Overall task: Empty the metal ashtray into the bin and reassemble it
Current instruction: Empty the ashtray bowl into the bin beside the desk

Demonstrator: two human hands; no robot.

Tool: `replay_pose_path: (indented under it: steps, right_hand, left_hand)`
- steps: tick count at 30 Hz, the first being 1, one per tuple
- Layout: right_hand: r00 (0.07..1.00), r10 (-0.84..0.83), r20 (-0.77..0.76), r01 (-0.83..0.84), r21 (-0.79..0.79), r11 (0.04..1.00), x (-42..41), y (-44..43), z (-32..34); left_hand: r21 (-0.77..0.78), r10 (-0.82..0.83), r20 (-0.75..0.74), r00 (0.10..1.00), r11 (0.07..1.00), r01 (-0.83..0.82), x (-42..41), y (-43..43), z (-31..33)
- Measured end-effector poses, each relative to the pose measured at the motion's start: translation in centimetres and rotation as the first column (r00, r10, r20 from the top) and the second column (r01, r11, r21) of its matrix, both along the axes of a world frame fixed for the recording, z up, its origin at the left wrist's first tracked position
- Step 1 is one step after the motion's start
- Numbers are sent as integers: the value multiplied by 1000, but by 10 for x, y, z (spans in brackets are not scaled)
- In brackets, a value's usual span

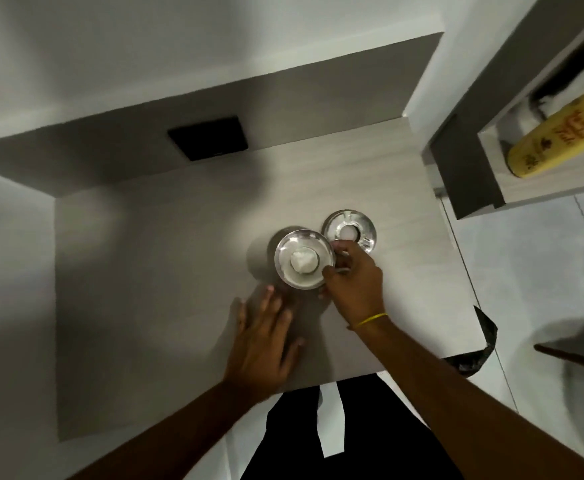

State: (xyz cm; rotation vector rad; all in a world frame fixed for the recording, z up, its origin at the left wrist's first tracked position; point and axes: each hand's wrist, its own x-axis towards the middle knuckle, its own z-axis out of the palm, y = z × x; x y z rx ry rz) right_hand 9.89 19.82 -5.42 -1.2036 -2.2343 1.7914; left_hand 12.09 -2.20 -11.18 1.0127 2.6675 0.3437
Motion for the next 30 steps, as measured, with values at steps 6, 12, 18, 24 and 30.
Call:
replay_pose_path:
  steps: [6, 12, 18, 24, 30]
  right_hand:
    - [982, -168, -82, 153, -168, 974, 71, 84, 26]
    - [849, -529, 11, 521, -191, 832, 189, 178, 18]
    - [671, -724, 163, 681, 253, 688, 296, 235, -51]
    - [710, -522, 473, 199, 577, 792, 305, 278, -155]
    - [633, -72, 771, -358, 374, 856, 286, 297, -236]
  left_hand:
    - [-30, -490, -9, 871, 871, 490, 2, 106, 4]
    - [-35, -640, -92, 763, 768, 640, -28, 155, -6]
    - [-80, -696, -98, 712, 718, 691, -21, 158, -16]
    - [-81, -690, -169, 704, 721, 688, -17, 165, -16]
    - [-50, -694, -279, 663, 700, 712, -19, 175, -18]
